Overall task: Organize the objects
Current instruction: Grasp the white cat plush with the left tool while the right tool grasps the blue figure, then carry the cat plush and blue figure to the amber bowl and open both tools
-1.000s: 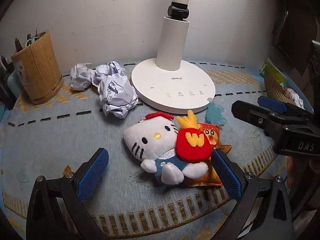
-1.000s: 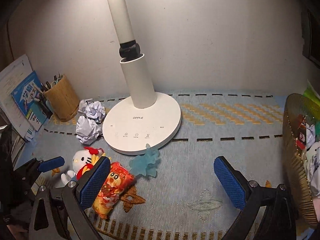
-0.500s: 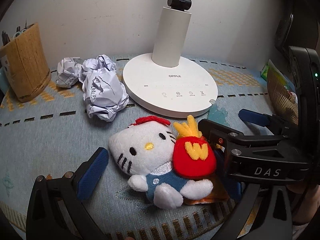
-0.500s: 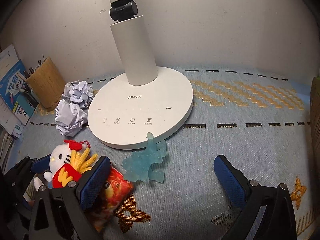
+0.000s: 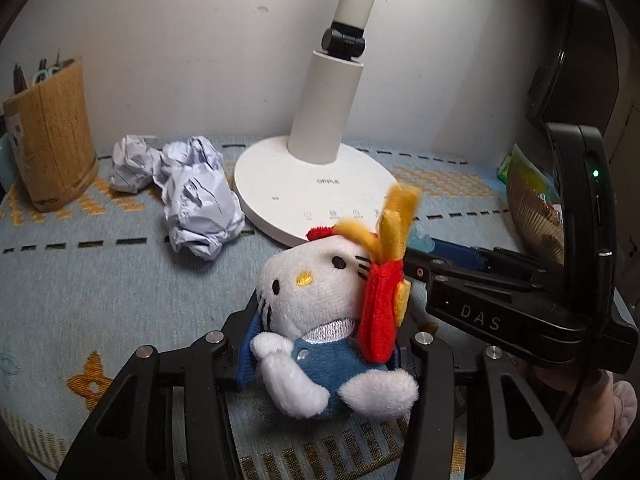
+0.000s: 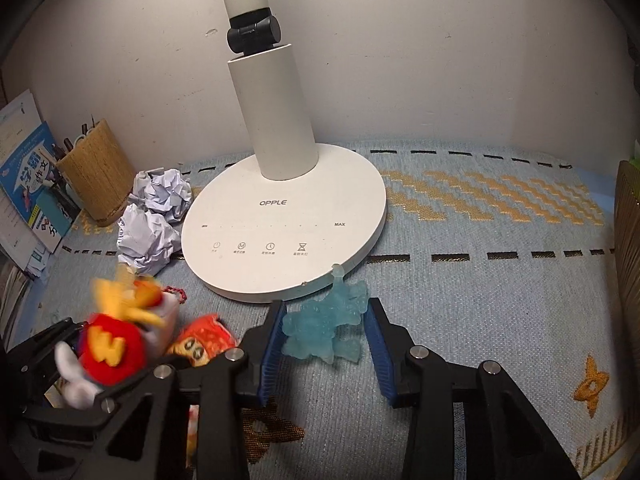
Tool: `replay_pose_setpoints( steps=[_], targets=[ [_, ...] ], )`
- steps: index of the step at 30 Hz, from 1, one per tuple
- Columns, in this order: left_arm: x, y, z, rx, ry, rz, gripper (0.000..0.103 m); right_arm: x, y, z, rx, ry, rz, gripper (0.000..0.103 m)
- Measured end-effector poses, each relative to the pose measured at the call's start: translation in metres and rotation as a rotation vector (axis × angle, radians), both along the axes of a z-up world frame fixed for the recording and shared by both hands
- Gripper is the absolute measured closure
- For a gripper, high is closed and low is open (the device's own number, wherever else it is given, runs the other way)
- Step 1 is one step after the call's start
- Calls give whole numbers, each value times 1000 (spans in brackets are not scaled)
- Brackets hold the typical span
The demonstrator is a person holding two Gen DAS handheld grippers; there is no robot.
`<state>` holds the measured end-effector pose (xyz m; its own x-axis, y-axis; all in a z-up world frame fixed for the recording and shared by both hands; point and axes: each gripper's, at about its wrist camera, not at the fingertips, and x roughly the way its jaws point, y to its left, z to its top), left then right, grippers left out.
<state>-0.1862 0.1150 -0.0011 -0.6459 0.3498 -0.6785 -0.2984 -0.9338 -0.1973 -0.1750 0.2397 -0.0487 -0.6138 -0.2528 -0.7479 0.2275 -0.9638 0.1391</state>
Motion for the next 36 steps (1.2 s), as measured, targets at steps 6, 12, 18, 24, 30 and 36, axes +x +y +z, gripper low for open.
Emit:
replay_pose_setpoints(
  steps=[6,12,18,24,30,36],
  targets=[
    [4,6,3,-52,48,31,55,5,11,0,-91,23,-21,64],
    [6,-7,8,-13,77,85,55,14,6,10,-74,80,-12,64],
    [11,-7,12,-13,112,97,55,23,9,19,-64,125,11,64],
    [33,-10,25,-20,240,137,55,39,12,31,-92,222,29,64],
    [39,-5,38,21,228,136,55,41,36,39,-243,186,36,64],
    [43,11,65,75,255,139,55,63,76,82,-270,271,1,64]
  ],
)
